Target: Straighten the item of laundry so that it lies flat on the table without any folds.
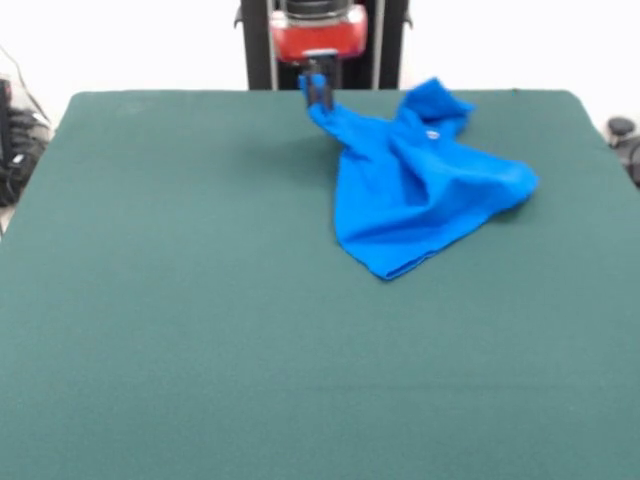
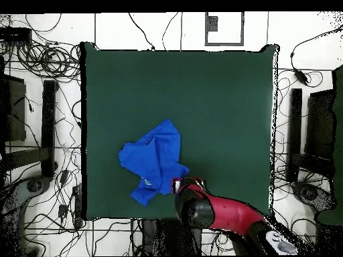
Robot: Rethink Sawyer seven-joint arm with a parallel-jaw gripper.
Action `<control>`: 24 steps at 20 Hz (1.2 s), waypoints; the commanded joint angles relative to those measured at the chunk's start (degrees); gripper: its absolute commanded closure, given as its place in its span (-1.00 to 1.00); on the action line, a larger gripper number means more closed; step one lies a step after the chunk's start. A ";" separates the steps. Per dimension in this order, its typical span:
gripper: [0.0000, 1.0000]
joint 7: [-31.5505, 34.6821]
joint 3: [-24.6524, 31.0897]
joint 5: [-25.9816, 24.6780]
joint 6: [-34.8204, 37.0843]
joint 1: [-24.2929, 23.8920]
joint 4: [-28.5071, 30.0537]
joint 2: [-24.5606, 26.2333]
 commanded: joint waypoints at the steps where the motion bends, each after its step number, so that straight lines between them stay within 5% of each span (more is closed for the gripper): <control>1: 1.00 -0.54 6.53 -2.92 9.18 -5.23 -2.57 -2.39; 11: 1.00 -3.64 11.00 -8.24 11.45 -11.54 -8.83 4.98; 24: 1.00 -4.66 14.29 -11.90 15.48 -13.92 -13.95 7.24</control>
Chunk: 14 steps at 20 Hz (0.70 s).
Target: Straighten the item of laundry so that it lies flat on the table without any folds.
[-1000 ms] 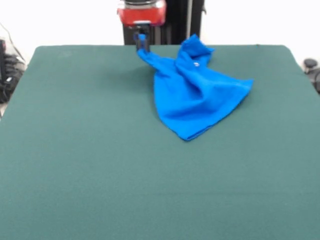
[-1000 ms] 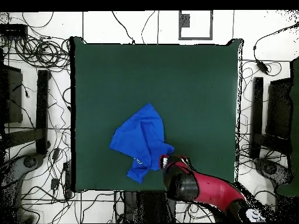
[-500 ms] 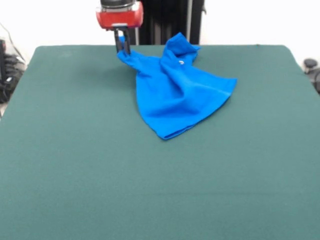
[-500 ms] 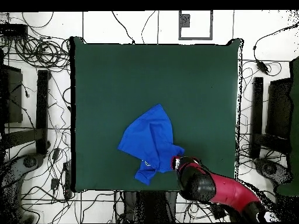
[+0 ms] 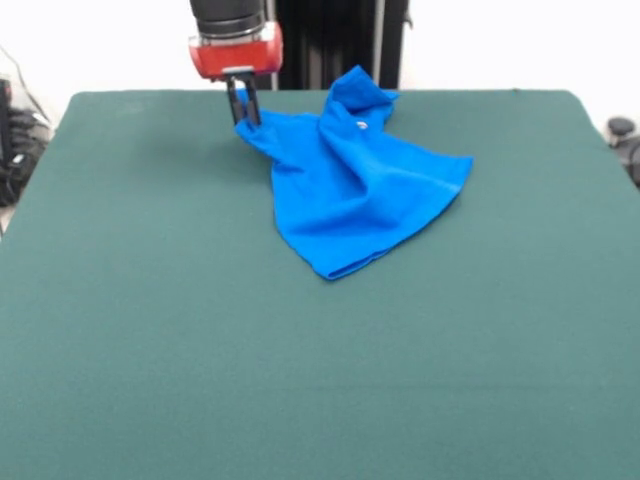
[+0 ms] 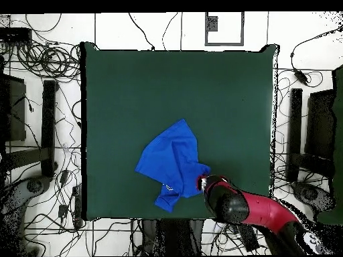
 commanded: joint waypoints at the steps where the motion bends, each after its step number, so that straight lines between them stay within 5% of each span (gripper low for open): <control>1: 1.00 -5.06 8.27 -2.82 8.37 -0.38 -8.03 3.12; 14: 1.00 -12.31 14.38 -5.34 20.52 0.01 -17.69 4.38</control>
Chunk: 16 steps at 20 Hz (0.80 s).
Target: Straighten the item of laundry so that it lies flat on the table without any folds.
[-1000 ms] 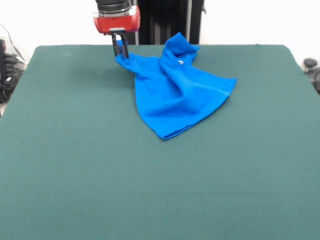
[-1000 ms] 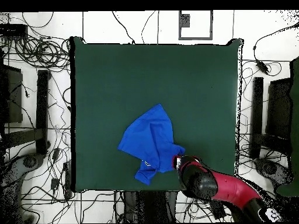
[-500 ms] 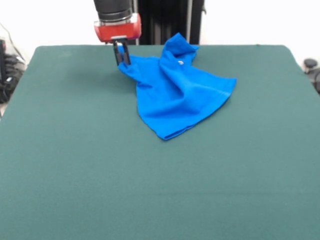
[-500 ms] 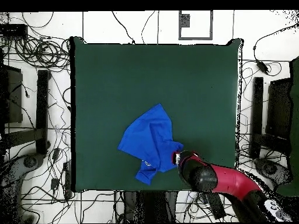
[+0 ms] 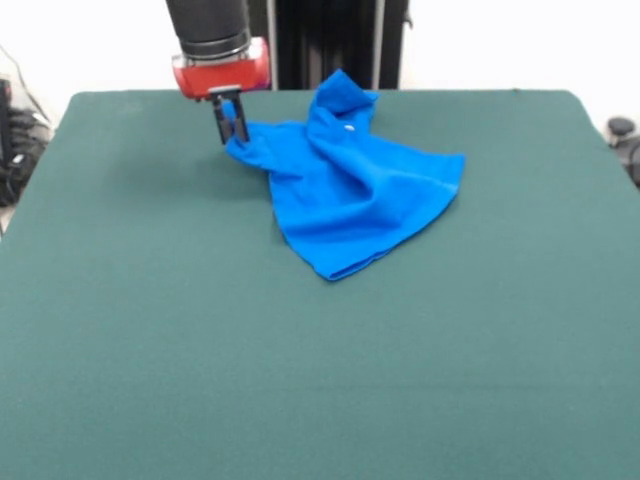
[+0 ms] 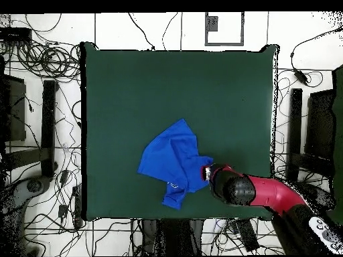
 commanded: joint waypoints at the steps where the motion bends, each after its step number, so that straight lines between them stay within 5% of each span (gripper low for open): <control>1: 1.00 -13.02 9.68 -2.73 10.23 1.26 -11.53 4.41; 16: 1.00 -16.67 15.20 -6.53 14.82 -1.74 -17.87 11.09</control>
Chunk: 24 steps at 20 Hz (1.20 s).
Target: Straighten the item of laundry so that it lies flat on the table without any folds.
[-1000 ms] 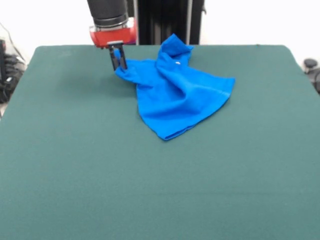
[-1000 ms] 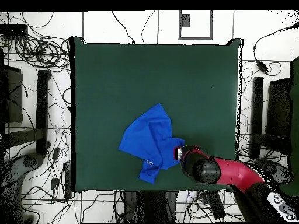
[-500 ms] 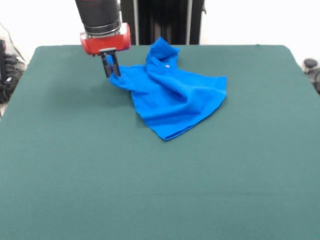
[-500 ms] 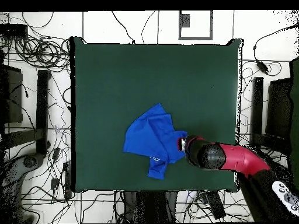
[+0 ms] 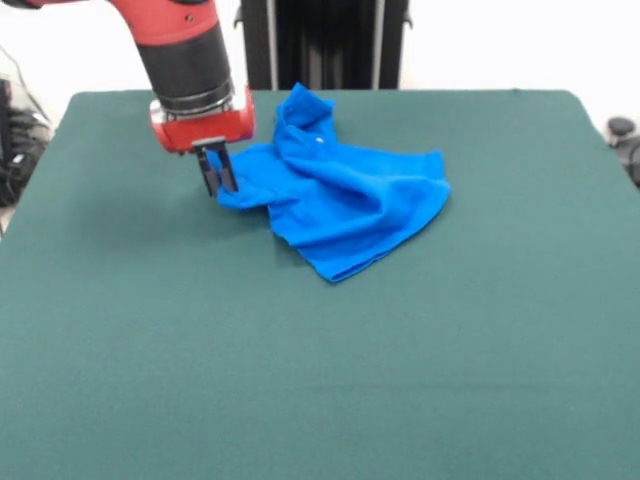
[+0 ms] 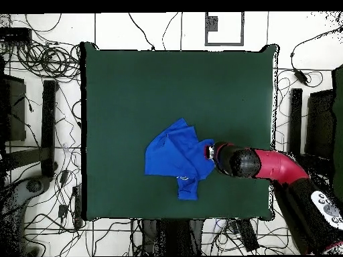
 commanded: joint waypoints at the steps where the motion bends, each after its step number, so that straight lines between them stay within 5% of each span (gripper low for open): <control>1: 1.00 -16.45 7.83 -3.90 5.27 -0.06 -5.66 4.48; 9: 1.00 -13.36 8.05 -6.71 2.38 -2.38 -2.91 5.72; 17: 1.00 -10.06 12.18 -2.58 4.76 -10.47 12.24 -8.47; 24: 1.00 -10.85 14.81 -3.09 5.15 -15.36 14.80 -8.33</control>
